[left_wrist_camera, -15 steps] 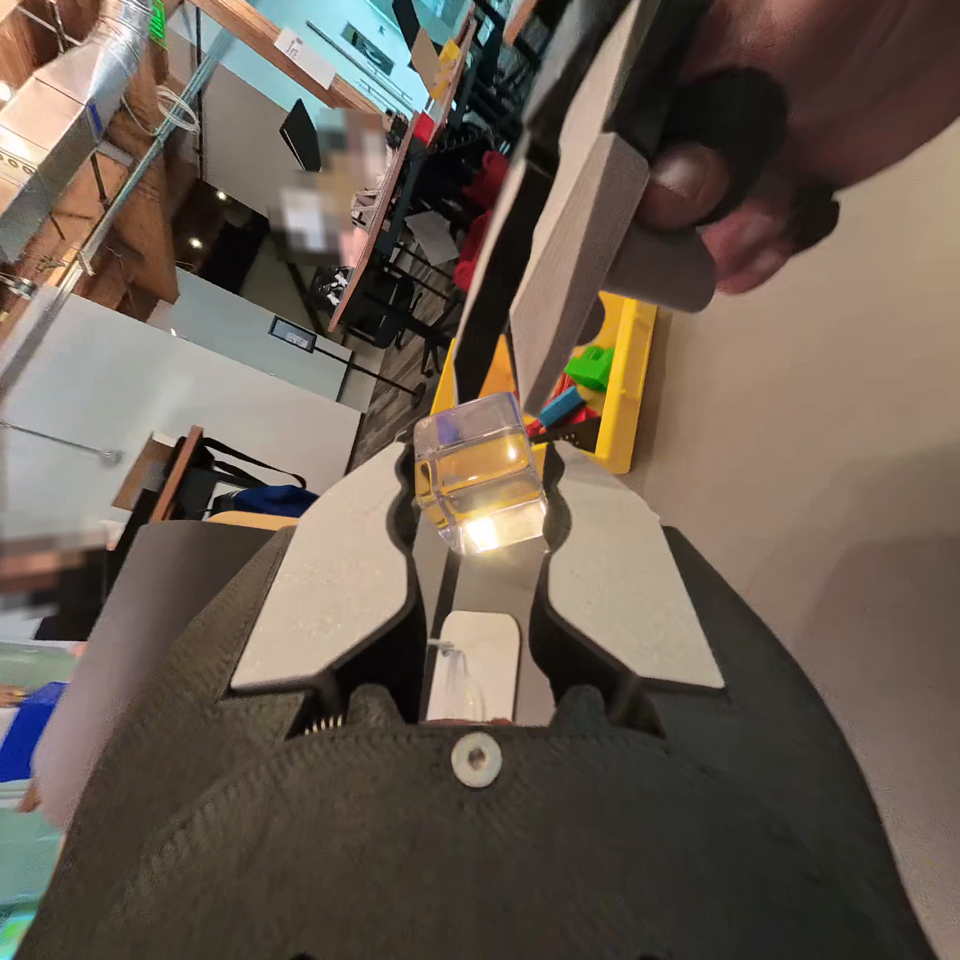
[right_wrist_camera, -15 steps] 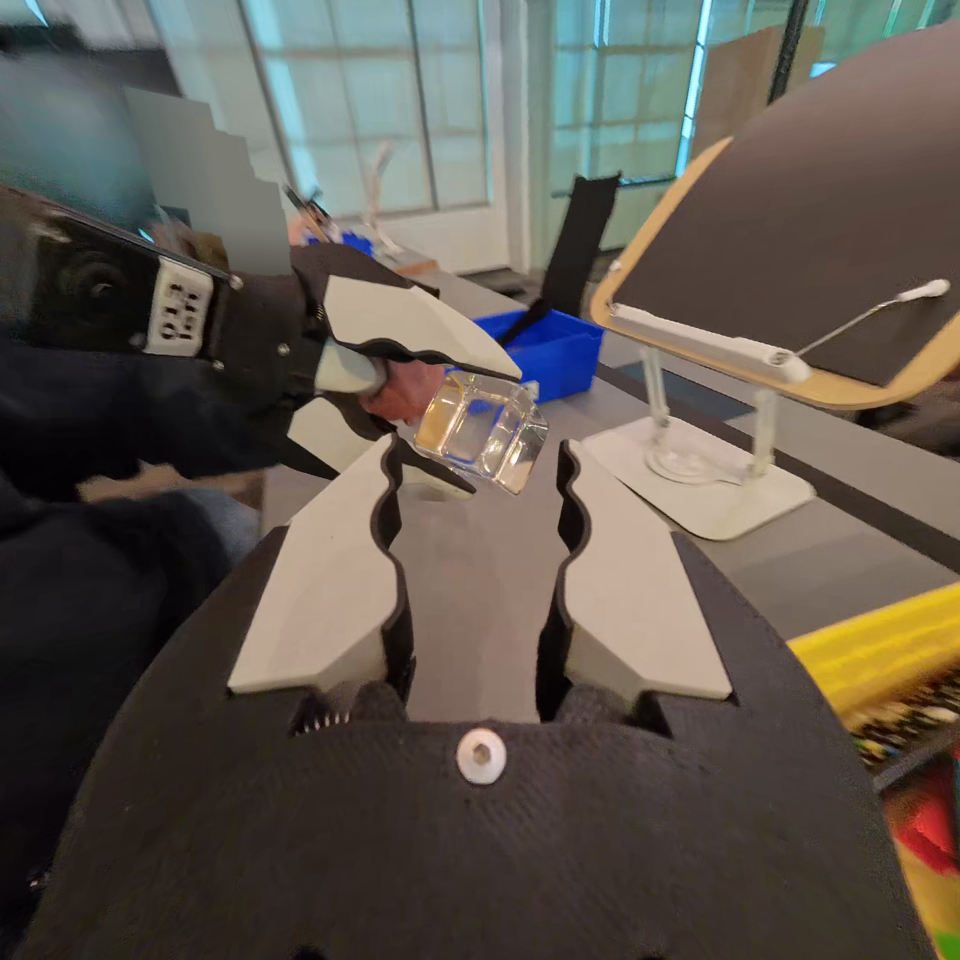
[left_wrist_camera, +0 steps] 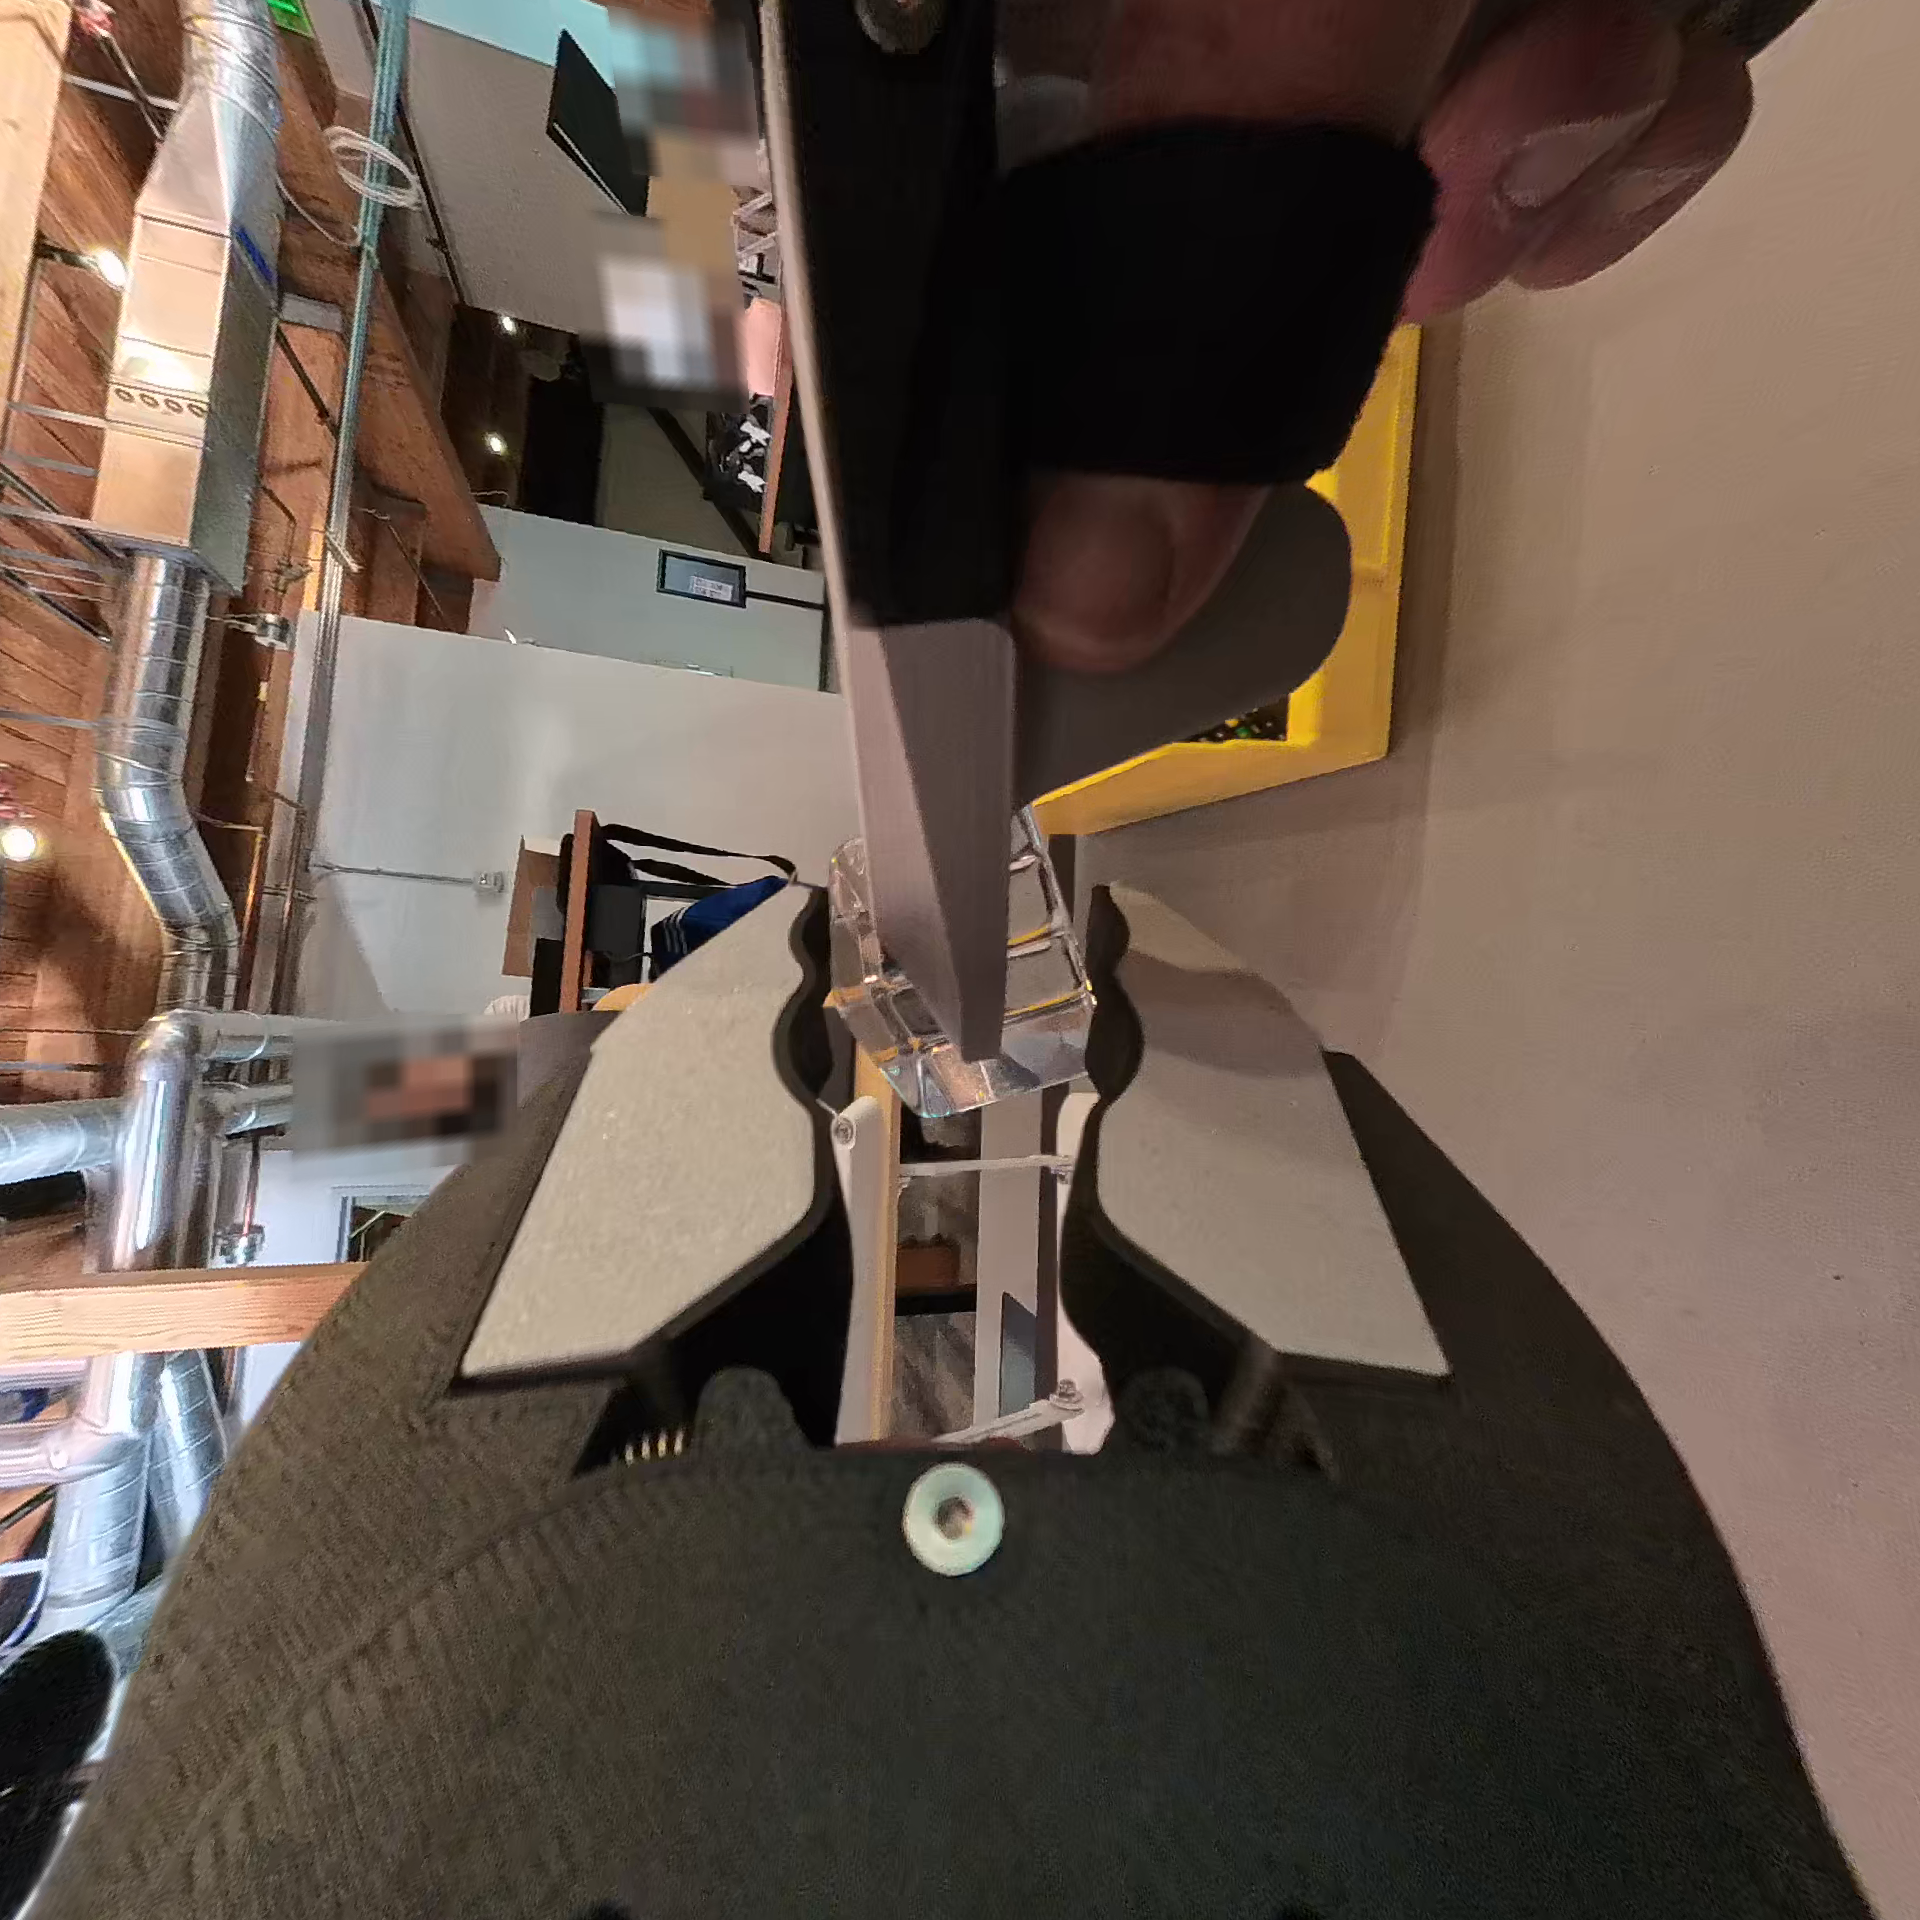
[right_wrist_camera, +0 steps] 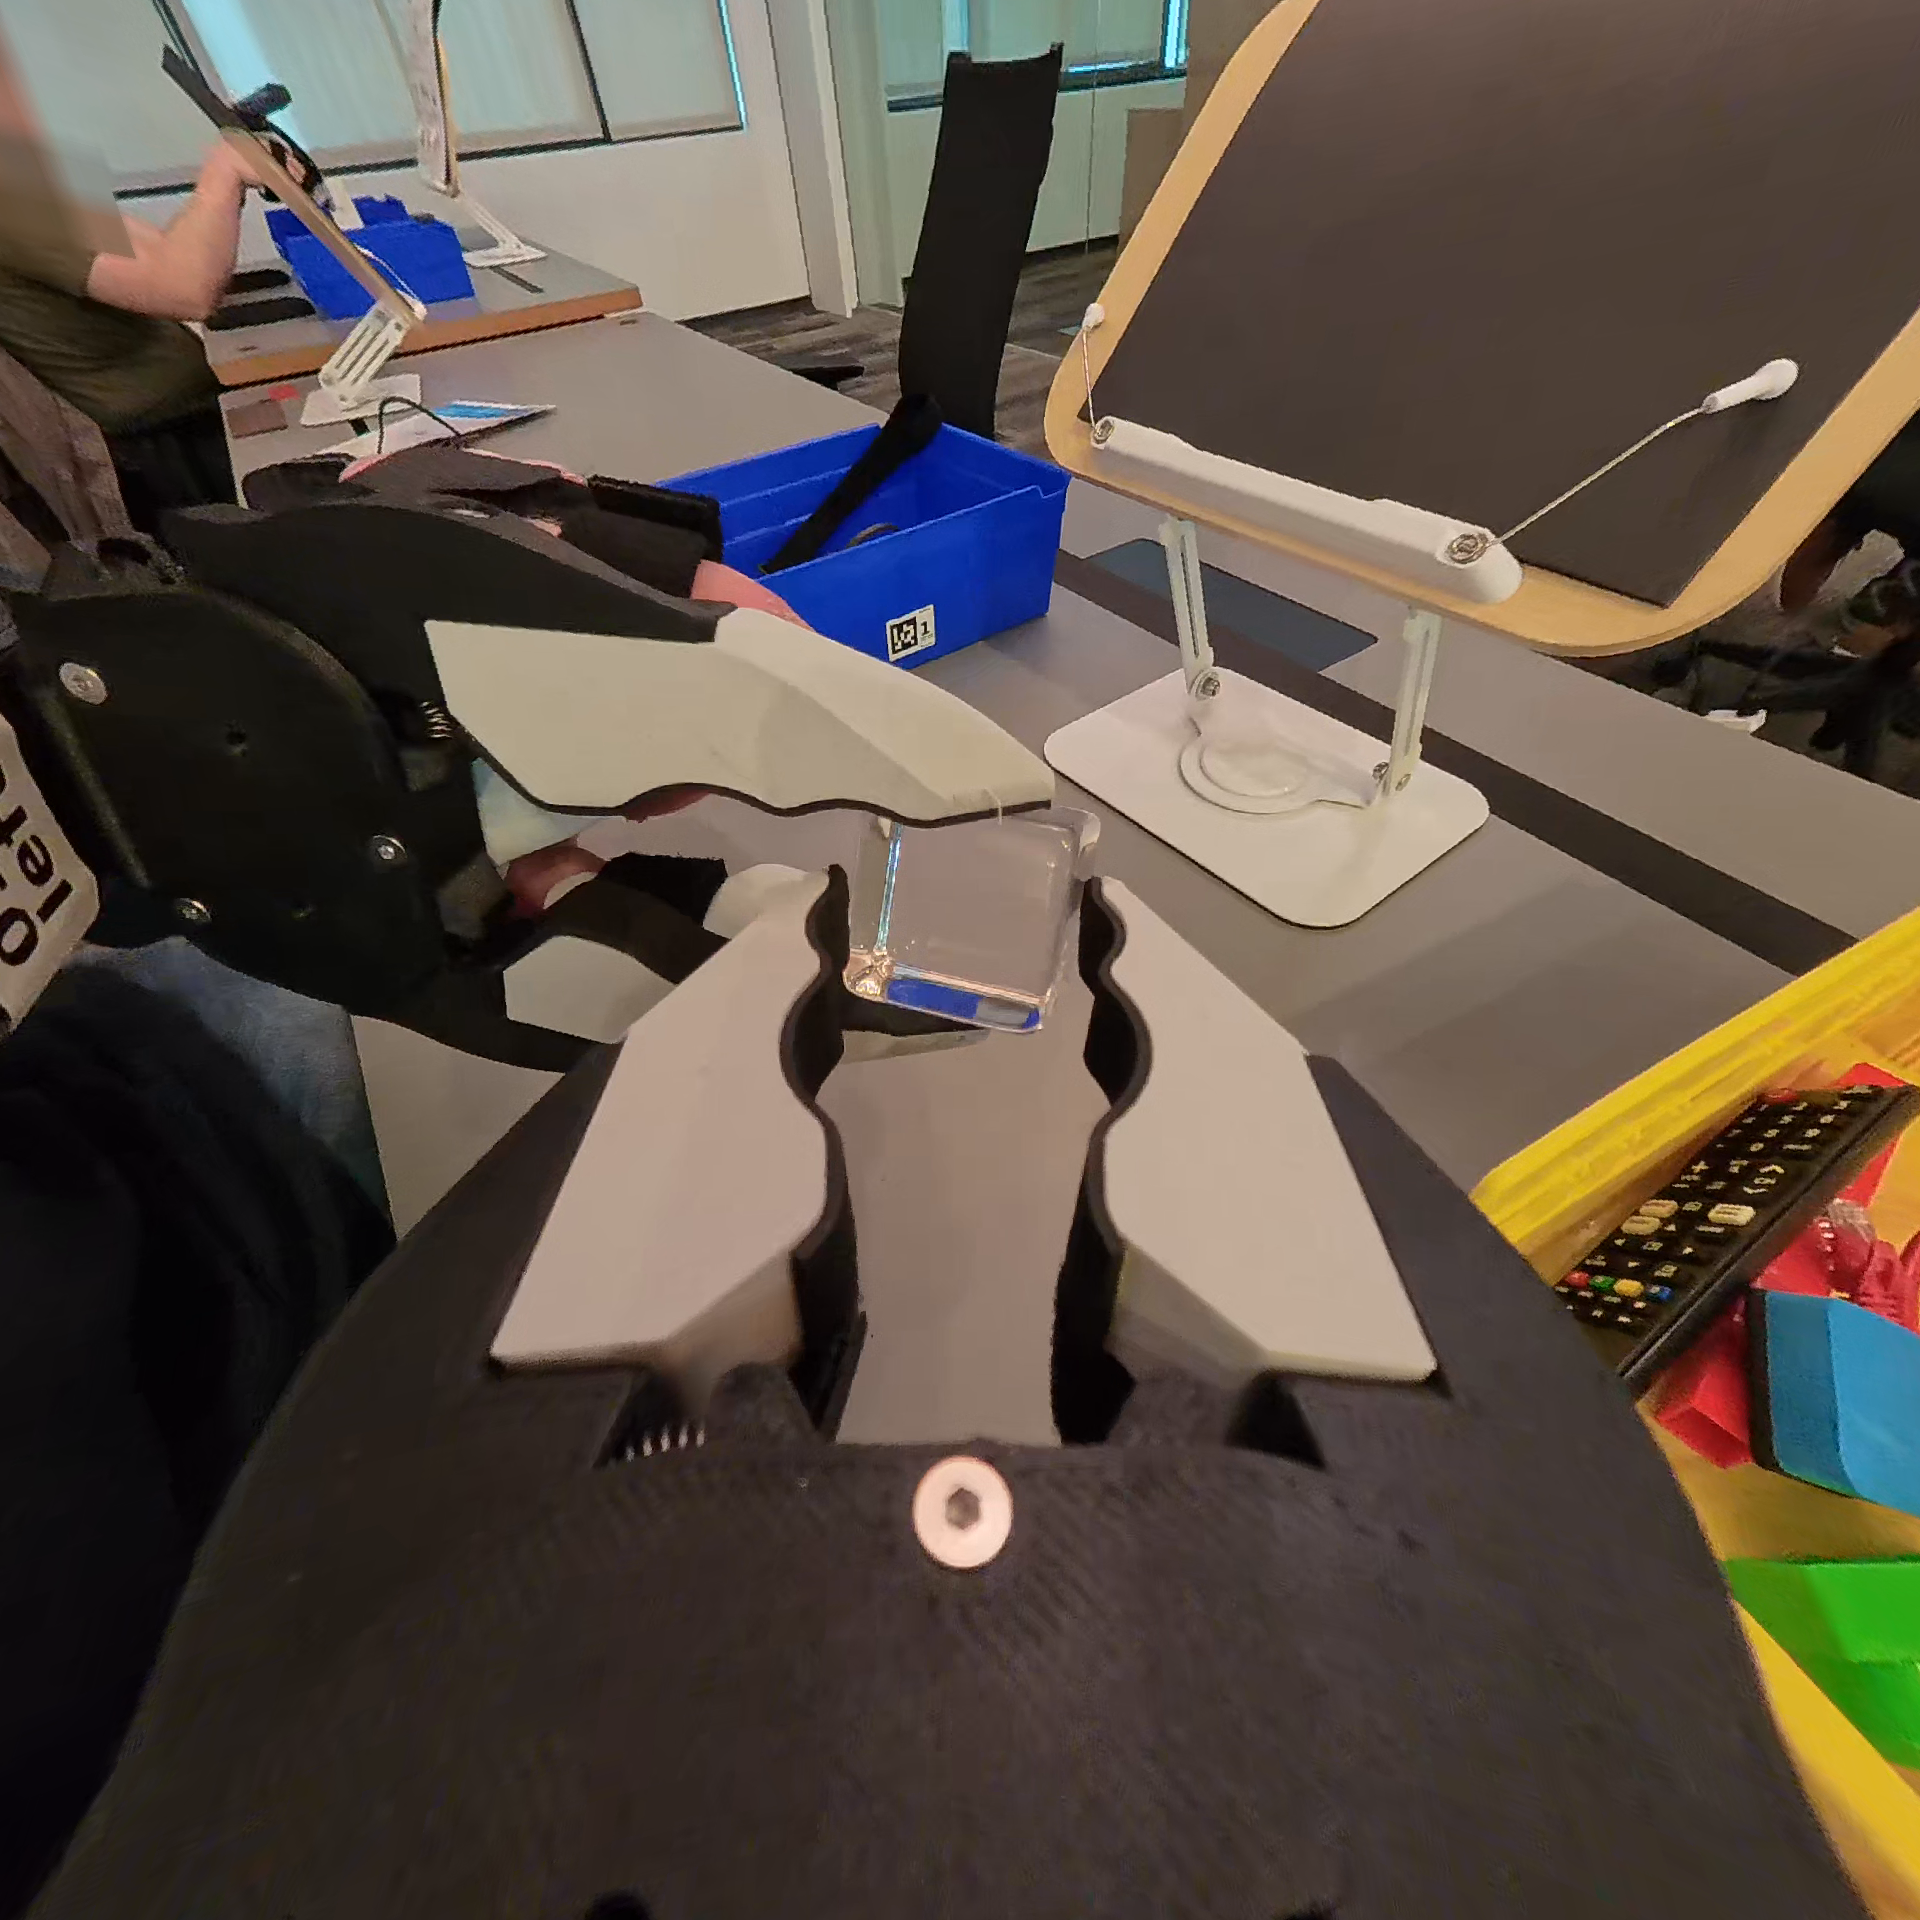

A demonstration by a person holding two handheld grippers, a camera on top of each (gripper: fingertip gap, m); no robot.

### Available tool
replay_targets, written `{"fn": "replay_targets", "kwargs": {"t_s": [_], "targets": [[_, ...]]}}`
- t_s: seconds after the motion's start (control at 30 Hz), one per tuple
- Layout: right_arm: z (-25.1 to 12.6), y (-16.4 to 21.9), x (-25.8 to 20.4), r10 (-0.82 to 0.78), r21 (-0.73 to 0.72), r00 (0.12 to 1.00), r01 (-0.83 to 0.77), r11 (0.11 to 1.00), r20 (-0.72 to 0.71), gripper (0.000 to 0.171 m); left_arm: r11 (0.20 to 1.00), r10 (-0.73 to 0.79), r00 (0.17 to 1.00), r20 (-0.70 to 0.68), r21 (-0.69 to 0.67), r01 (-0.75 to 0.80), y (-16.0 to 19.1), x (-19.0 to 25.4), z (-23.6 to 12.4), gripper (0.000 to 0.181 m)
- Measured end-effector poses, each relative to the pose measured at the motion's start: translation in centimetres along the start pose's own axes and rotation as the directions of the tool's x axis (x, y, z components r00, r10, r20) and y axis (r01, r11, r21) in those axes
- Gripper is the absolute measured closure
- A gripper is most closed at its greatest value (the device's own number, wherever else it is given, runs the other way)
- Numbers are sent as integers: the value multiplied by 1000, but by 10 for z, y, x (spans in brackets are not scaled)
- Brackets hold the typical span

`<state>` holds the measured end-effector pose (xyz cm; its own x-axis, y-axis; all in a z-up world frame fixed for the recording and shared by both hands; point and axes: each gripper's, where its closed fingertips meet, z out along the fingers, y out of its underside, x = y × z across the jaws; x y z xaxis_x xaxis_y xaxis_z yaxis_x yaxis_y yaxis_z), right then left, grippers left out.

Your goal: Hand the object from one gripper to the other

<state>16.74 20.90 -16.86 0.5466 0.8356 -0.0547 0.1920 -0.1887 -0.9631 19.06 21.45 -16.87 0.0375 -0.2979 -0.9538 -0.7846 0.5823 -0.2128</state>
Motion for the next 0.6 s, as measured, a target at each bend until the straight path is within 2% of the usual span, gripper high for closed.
{"fn": "replay_targets", "kwargs": {"t_s": [0.03,0.23,0.33,0.37,0.4,0.6], "targets": [[0,1,0,0,-1,1000,0,1000,2,130,1000,2,1000,-3,-4,-2,1,1,1,135],[-2,1,2,8,25,1000,-9,1000,9,130,1000,-25,1000,-12,2,25,0,2,2,134],[-10,2,8,9,35,1000,-9,999,-6,130,994,-109,994,3,17,109,1,-8,-2,109],[-14,1,11,12,48,1000,-12,999,-14,130,991,-134,991,0,15,134,3,-12,-4,107],[-20,0,17,11,54,999,-9,998,-32,130,987,-159,987,0,19,159,5,-15,-6,109],[-55,5,68,4,41,982,4,999,-190,130,965,-261,965,1,9,261,33,-19,-22,161]]}}
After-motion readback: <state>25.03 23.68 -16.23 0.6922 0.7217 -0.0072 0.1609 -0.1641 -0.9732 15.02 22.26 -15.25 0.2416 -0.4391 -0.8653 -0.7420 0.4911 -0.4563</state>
